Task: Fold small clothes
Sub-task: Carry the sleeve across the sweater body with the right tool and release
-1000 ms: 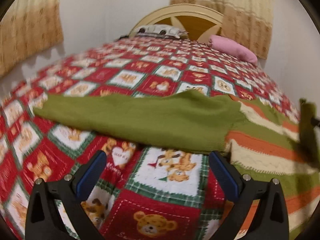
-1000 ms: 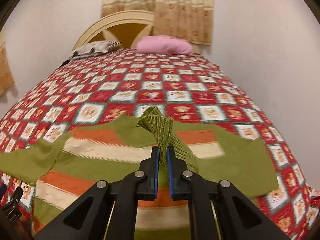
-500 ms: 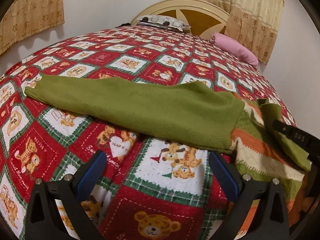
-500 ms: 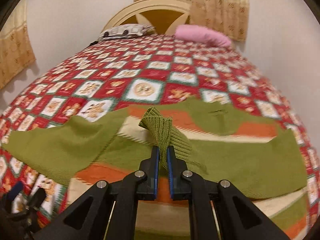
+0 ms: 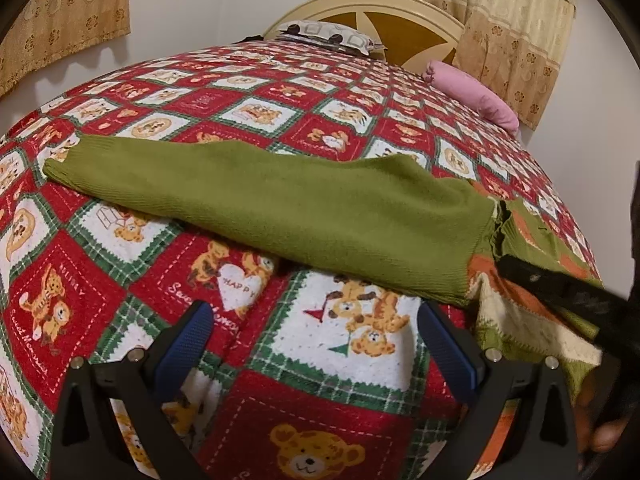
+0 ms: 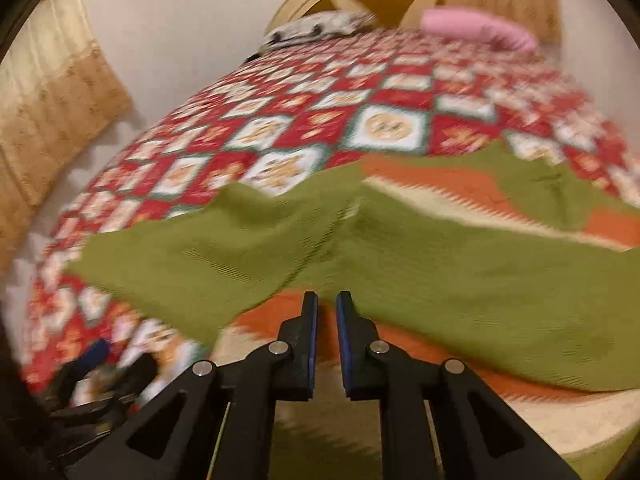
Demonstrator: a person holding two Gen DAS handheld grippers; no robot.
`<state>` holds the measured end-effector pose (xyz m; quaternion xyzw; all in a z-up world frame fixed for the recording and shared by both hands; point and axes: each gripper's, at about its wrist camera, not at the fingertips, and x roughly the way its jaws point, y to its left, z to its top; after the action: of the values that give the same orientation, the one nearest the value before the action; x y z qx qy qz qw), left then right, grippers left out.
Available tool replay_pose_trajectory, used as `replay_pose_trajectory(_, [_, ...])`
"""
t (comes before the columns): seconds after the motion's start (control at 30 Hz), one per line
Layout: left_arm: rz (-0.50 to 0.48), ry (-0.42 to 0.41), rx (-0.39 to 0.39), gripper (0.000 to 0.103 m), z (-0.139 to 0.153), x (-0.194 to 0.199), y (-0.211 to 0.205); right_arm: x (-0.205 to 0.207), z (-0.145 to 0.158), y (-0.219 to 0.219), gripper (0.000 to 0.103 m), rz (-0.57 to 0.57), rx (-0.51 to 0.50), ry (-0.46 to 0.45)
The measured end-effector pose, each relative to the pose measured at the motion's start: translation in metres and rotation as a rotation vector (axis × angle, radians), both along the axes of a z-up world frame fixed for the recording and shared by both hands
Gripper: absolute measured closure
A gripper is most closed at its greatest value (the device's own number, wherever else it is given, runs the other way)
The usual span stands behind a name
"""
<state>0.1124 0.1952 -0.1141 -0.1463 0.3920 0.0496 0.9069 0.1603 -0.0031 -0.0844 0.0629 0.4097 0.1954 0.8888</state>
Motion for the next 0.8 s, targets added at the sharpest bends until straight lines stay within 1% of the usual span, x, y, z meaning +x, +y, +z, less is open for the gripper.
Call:
replay_pose_trajectory(0.03, [0.0, 0.0, 0.001, 0.0, 0.0, 0.0, -0.001, -0.005, 0.008, -0.006, 0.092, -0.021, 0.011, -0.039])
replay_pose_trajectory(0.07, [0.0, 0.001, 0.003, 0.0, 0.0, 0.0, -0.001, -0.011, 0.019, -0.016, 0.092, -0.065, 0.009, -0.096])
replay_pose_trajectory(0.1, [-0.001, 0.002, 0.001, 0.0, 0.0, 0.0, -0.001, -0.012, 0.024, -0.022, 0.092, -0.103, -0.002, -0.115])
replay_pose_trajectory(0.13, [-0.001, 0.004, 0.004, 0.0, 0.0, 0.0, -0.001, -0.009, 0.027, -0.031, 0.092, -0.153, -0.02, -0.111])
replay_pose_trajectory(0.17, [0.0, 0.007, 0.007, 0.0, 0.0, 0.001, -0.002, -0.004, 0.025, -0.037, 0.092, -0.173, -0.023, -0.093])
replay_pose_trajectory(0.27, [-0.001, 0.012, 0.014, 0.0, -0.001, 0.001, -0.003, 0.014, 0.009, -0.039, 0.092, -0.196, -0.062, -0.034])
replay_pose_trajectory(0.3, [-0.001, 0.013, 0.014, 0.0, -0.001, 0.001, -0.003, 0.024, 0.0, -0.033, 0.092, -0.182, -0.08, -0.004])
replay_pose_trajectory(0.33, [-0.001, 0.017, 0.017, 0.0, -0.002, 0.001, -0.003, 0.028, -0.006, -0.028, 0.092, -0.169, -0.084, 0.014])
replay_pose_trajectory(0.37, [-0.001, 0.02, 0.021, 0.0, -0.002, 0.002, -0.004, 0.035, -0.018, -0.016, 0.092, -0.134, -0.078, 0.046])
replay_pose_trajectory(0.47, [-0.001, 0.029, 0.033, 0.0, -0.003, 0.003, -0.005, 0.037, -0.021, 0.006, 0.092, -0.11, -0.147, 0.006])
replay_pose_trajectory(0.57, [-0.002, 0.043, 0.053, 0.0, -0.004, 0.005, -0.008, 0.038, -0.02, 0.024, 0.091, -0.038, -0.126, 0.013])
replay_pose_trajectory(0.6, [-0.002, 0.046, 0.058, 0.0, -0.004, 0.006, -0.009, 0.036, -0.02, 0.029, 0.09, -0.021, -0.153, -0.001])
replay_pose_trajectory(0.63, [-0.002, 0.051, 0.064, 0.0, -0.005, 0.006, -0.01, 0.034, -0.019, 0.03, 0.09, -0.009, -0.166, -0.012])
replay_pose_trajectory(0.67, [-0.002, 0.054, 0.067, 0.0, -0.005, 0.007, -0.01, 0.033, -0.016, 0.026, 0.09, -0.003, -0.156, -0.014])
replay_pose_trajectory(0.73, [-0.002, 0.064, 0.077, 0.0, -0.006, 0.007, -0.011, 0.027, -0.007, 0.006, 0.09, -0.046, -0.086, -0.018])
replay_pose_trajectory(0.77, [-0.002, 0.068, 0.082, 0.0, -0.006, 0.008, -0.012, 0.019, 0.003, -0.008, 0.09, -0.079, -0.061, -0.038])
replay_pose_trajectory(0.8, [-0.002, 0.072, 0.089, 0.0, -0.006, 0.008, -0.013, 0.01, 0.011, -0.018, 0.09, -0.102, -0.069, -0.061])
